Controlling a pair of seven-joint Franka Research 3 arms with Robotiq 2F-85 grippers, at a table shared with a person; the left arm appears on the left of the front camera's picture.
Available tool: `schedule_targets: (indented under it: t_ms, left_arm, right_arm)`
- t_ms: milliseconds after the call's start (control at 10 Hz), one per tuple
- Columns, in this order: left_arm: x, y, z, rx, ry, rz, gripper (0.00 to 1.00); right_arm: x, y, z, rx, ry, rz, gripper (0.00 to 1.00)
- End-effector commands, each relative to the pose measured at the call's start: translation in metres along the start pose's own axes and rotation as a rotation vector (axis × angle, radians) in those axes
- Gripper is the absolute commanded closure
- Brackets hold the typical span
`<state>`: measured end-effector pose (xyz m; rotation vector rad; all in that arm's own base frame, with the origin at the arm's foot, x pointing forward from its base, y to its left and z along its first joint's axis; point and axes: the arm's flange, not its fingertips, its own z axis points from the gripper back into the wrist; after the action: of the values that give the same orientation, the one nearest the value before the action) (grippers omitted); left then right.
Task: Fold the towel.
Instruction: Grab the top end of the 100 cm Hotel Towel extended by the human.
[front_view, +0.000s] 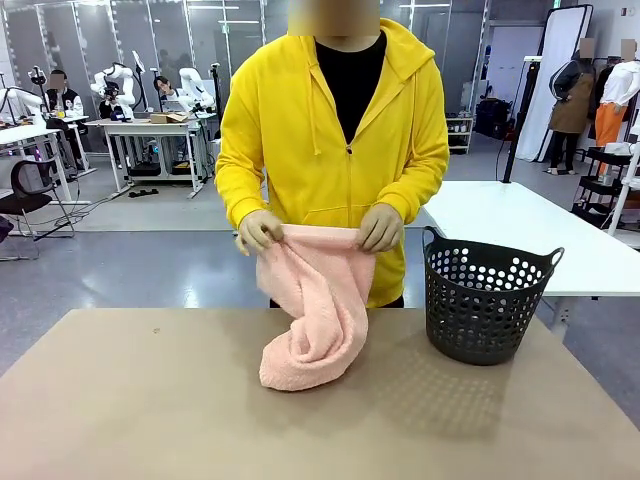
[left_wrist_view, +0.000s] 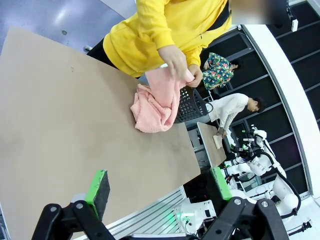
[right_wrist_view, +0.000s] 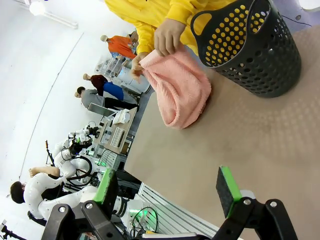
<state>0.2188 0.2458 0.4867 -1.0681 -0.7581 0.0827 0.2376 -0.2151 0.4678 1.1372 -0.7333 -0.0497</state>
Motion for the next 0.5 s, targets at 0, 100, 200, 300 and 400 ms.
schedule_targets:
  t_ms: [0, 100, 200, 300, 400]
  left_arm:
    - [0.0034, -0.0001, 0.0024, -0.019, -0.006, -0.016, 0.00]
    - [0.0034, -0.0001, 0.0024, -0.019, -0.006, -0.016, 0.00]
    - [0.0034, -0.0001, 0.0024, -0.019, -0.006, -0.016, 0.00]
    - [0.0034, -0.0001, 0.0024, -0.019, -0.006, -0.016, 0.00]
    - [0.0034, -0.0001, 0.0024, -0.019, -0.006, -0.016, 0.00]
  right_arm:
    - [0.0013, 0.0003, 0.0001, 0.011, -0.013, 0.007, 0.00]
    - [0.0013, 0.0003, 0.0001, 0.011, -0.013, 0.007, 0.00]
    - [0.0013, 0.0003, 0.0001, 0.011, -0.013, 0.007, 0.00]
    - [0.0013, 0.0003, 0.0001, 0.011, -0.013, 0.007, 0.00]
    - [0.0013, 0.0003, 0.0001, 0.011, -0.013, 0.007, 0.00]
